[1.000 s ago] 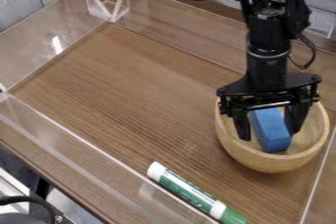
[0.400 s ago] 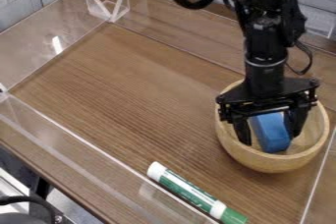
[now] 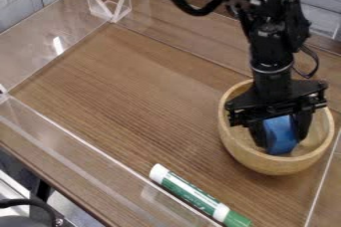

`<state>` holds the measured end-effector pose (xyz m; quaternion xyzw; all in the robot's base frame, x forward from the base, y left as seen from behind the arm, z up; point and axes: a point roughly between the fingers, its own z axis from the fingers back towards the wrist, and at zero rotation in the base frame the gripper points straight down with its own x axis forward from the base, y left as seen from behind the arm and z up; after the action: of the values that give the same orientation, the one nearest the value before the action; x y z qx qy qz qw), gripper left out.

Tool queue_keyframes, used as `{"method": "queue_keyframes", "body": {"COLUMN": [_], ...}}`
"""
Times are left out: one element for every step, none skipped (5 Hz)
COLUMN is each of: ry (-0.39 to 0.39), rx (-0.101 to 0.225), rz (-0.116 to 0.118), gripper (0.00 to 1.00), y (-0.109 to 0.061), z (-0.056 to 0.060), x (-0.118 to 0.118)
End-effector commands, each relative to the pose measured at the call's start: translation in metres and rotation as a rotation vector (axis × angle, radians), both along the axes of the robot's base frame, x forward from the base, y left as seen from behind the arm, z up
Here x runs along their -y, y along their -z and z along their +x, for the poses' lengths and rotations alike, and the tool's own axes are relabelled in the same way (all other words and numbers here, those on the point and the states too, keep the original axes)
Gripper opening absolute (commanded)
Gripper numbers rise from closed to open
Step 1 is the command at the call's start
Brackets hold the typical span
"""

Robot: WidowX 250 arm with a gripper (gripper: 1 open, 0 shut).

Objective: Remove the blue block from inside the brown bowl and put it on the table

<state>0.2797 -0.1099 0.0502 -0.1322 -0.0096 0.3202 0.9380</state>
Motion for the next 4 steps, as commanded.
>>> {"method": "queue_keyframes", "body": {"ry": [0.016, 0.033, 0.046, 0.059], "rx": [0.014, 0.010, 0.008, 0.006], "rz": [0.006, 0.014, 0.016, 0.018], "gripper": [0.00, 0.00, 0.00, 0.00], "y": [-0.007, -0.011, -0.019, -0.027], "z": [0.001, -0.001, -0.003, -0.006], "x": [-0.001, -0.002, -0.004, -0.006]}}
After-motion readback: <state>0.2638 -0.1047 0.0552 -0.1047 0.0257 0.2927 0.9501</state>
